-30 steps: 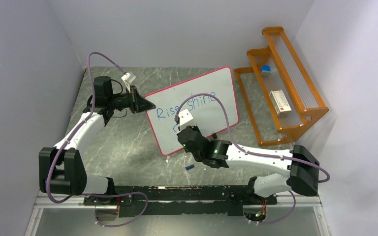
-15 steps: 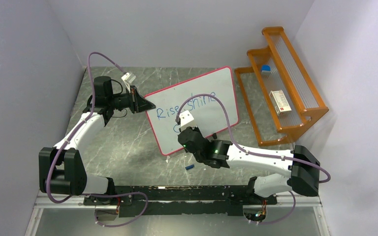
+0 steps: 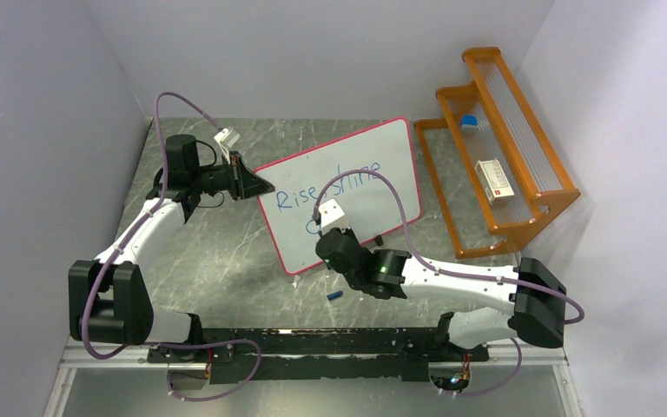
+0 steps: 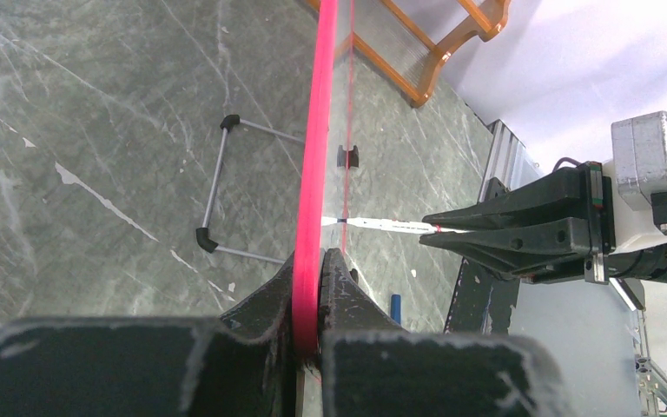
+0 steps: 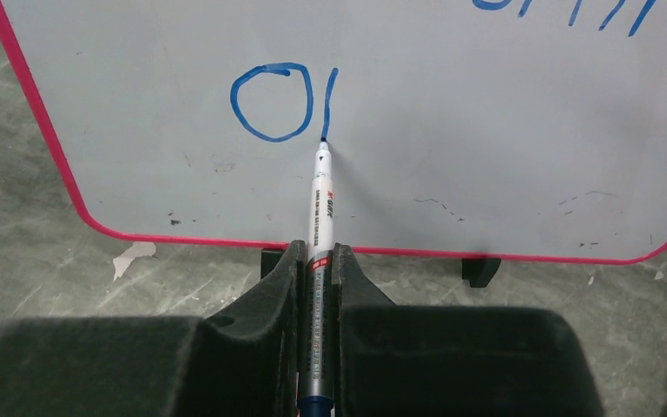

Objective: Write a sentence on the whiteboard

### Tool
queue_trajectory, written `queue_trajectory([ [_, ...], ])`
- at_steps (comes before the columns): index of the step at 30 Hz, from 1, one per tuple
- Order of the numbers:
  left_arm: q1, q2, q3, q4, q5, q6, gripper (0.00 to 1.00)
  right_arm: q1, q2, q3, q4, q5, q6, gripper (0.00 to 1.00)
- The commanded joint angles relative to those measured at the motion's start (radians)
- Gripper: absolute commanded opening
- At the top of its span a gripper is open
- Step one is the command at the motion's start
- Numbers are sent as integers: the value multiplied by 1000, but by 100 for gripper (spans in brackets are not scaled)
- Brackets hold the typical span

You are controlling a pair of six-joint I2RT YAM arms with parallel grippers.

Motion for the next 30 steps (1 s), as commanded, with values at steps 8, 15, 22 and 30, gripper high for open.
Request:
queue_trajectory([
  [8,-20,17,-23,-85,-124,105,5,-4,-17,-16,20,3,15,0],
  [15,-20,15,-24,-85,-122,104,5,-4,-7,3,59,24,-8,0],
  [22,-21,15,-23,-83,-120,105,5,-5,-8,13,85,38,-29,0],
  [30,-20,15,-25,-83,-120,104,5,-5,-11,22,103,59,-51,0],
])
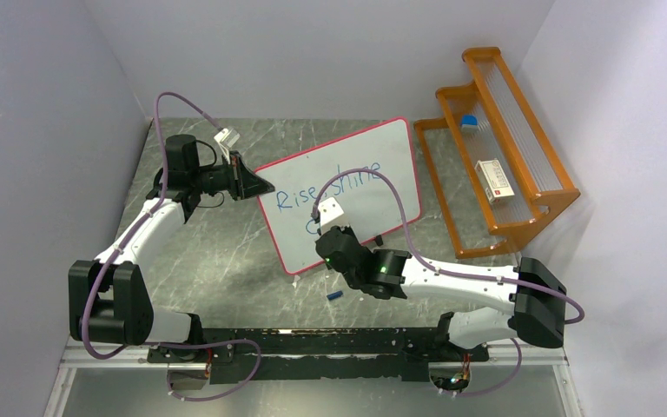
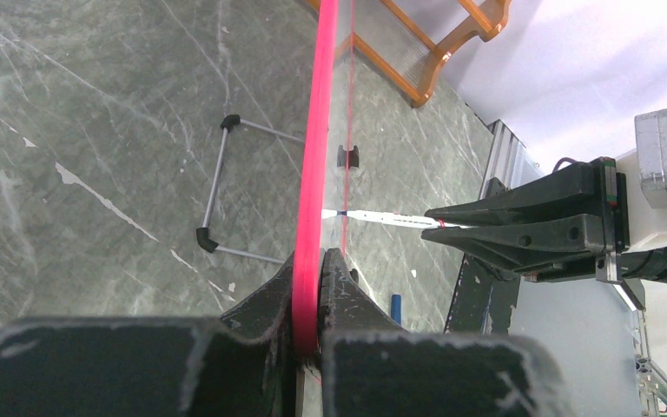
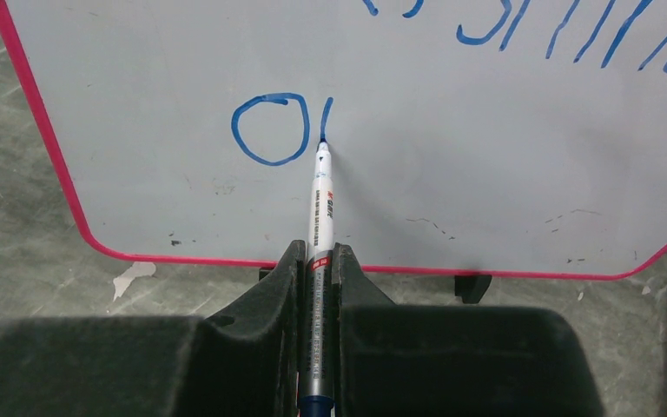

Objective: Write a sentence on the whiteboard

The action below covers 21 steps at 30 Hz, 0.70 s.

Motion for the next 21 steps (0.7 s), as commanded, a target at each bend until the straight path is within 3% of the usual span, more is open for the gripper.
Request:
queue_trajectory([
  [1,-20,15,-25,-83,-119,104,5,-6,-9,25,55,42,-17,0],
  [21,-21,17,-24,-82,-118,103,5,-21,0,32,83,78,-31,0],
])
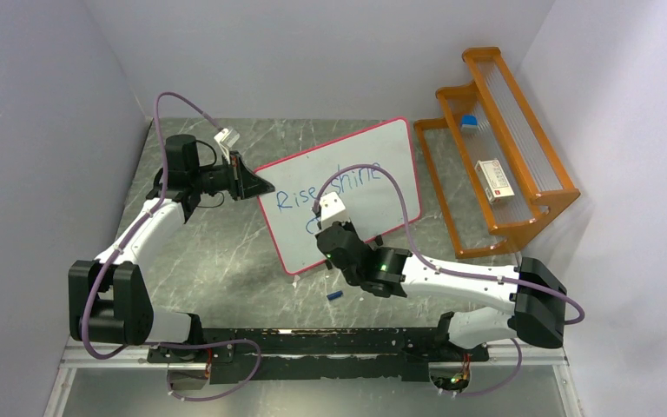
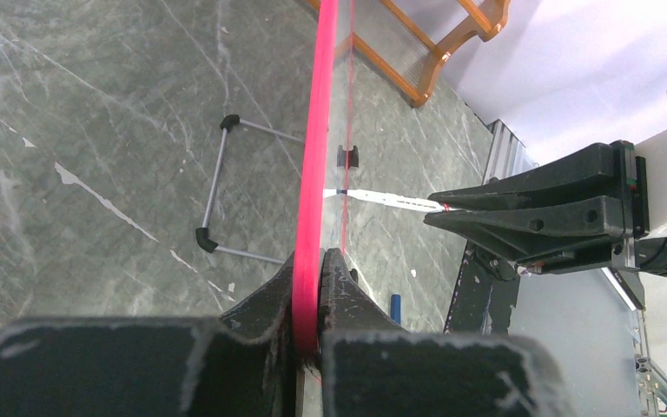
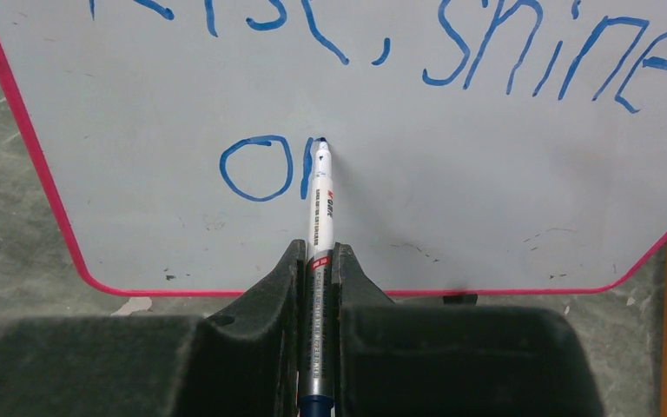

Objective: Write a sentence on the whiteboard

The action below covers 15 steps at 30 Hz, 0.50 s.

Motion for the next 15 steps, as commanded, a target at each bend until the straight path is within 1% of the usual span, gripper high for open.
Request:
queue_trajectory([
  [1,-21,17,-25,-82,-119,103,5,-13,-2,20,18,37,5,0],
  [15,-20,18,-23,-87,-125,104,5,-29,-29,-9,-36,38,58,0],
])
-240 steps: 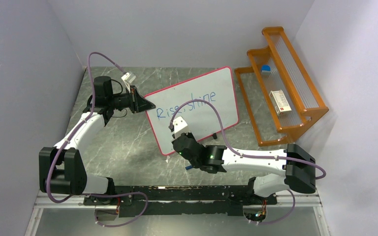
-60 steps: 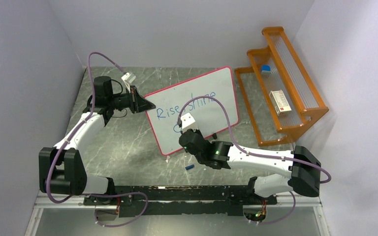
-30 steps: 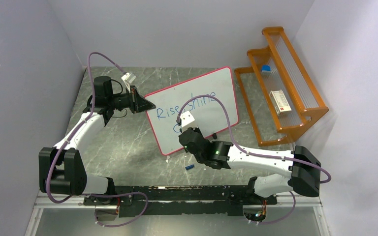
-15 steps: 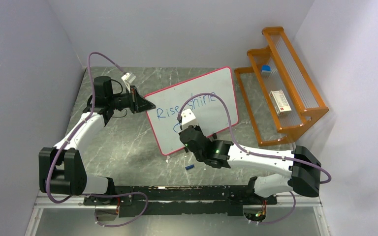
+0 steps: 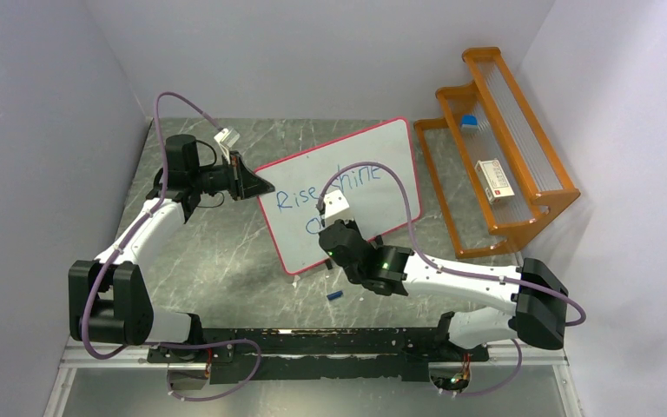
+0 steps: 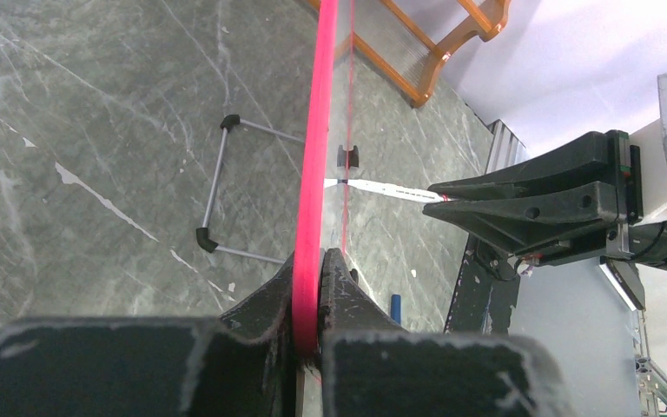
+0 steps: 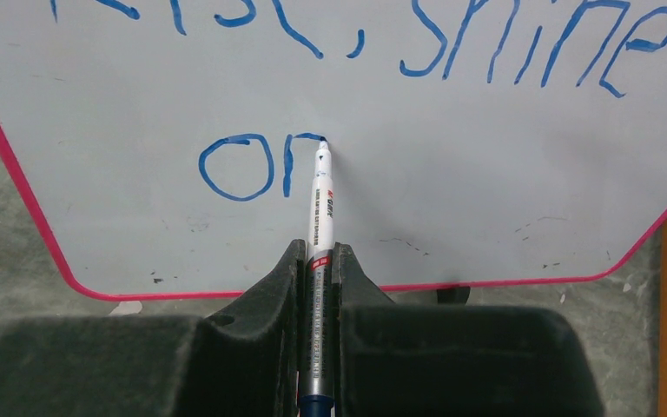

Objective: Write a sentence on the whiteboard

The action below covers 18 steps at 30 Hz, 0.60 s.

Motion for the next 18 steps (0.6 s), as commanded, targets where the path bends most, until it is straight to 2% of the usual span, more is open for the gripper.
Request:
queue_trajectory([
  [1,-21,18,-24,-87,-124,104,5,-12,-23,-12,-20,33,40,0],
  [18,-20,15,-22,-89,-128,107,5,-13,-37,-42,-79,-10,91,0],
])
